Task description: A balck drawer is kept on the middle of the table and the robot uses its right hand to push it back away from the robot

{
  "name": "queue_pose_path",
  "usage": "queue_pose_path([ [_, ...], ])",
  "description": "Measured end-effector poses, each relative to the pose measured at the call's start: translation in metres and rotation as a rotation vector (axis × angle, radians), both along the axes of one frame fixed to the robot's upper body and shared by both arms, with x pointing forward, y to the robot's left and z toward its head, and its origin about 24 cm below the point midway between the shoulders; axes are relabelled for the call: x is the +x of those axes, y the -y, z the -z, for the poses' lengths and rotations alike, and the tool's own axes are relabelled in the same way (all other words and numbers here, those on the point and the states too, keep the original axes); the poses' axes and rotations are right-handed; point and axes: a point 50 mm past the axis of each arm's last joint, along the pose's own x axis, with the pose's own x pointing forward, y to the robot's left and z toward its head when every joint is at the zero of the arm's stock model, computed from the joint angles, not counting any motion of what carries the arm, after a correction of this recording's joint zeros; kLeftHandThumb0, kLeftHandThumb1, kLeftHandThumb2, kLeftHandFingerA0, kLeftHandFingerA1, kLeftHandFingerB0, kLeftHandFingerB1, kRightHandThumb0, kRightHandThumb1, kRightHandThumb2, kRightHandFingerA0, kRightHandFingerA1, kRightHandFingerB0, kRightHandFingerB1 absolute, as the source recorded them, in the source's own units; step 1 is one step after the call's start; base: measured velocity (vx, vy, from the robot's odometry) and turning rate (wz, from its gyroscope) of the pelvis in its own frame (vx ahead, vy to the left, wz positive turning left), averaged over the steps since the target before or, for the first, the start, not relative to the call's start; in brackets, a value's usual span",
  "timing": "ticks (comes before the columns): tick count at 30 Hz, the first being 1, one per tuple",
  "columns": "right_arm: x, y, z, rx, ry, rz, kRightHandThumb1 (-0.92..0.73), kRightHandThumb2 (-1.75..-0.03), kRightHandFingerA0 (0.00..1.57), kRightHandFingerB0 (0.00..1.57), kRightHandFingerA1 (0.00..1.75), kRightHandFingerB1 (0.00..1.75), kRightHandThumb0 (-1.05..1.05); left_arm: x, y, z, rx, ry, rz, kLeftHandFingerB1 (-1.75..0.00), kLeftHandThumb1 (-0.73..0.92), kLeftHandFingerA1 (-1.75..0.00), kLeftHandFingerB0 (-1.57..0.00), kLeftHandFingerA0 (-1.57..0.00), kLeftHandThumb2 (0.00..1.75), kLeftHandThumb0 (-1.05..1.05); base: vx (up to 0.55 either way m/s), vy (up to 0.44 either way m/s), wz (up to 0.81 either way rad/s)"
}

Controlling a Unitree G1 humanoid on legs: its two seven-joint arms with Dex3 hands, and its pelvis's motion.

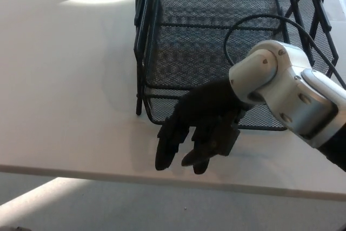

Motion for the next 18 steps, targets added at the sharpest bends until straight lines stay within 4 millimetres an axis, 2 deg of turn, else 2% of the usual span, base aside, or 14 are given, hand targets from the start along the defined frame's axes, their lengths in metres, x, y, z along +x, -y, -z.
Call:
queue_pose_path([
  [2,0.006,0.002,-0.002,-0.002,0.004,0.026,-0.76,-0.62,0.54,0.38,0.47,0.39,-0.46,0.0,0.0,0.0,0.0,0.0,0.0,-0.33,0.71,-0.39,-0.34,-0.49,0.63,-0.57,0.0,0.0,0.0],
  [11,0.025,0.009,-0.009,-0.001,0.026,0.083,-0.75,-0.62,0.57,0.38,0.47,0.38,-0.48,-0.001,0.0,0.0,-0.001,-0.001,-0.003,-0.33,0.74,-0.39,-0.35,-0.51,0.63,-0.54,0.0,0.0,0.0],
  [18,0.031,0.014,-0.01,-0.01,0.054,0.098,-0.74,-0.62,0.58,0.4,0.47,0.38,-0.5,-0.001,-0.001,0.001,0.0,-0.003,-0.003,-0.34,0.74,-0.39,-0.38,-0.53,0.63,-0.54,0.0,0.0,0.0],
])
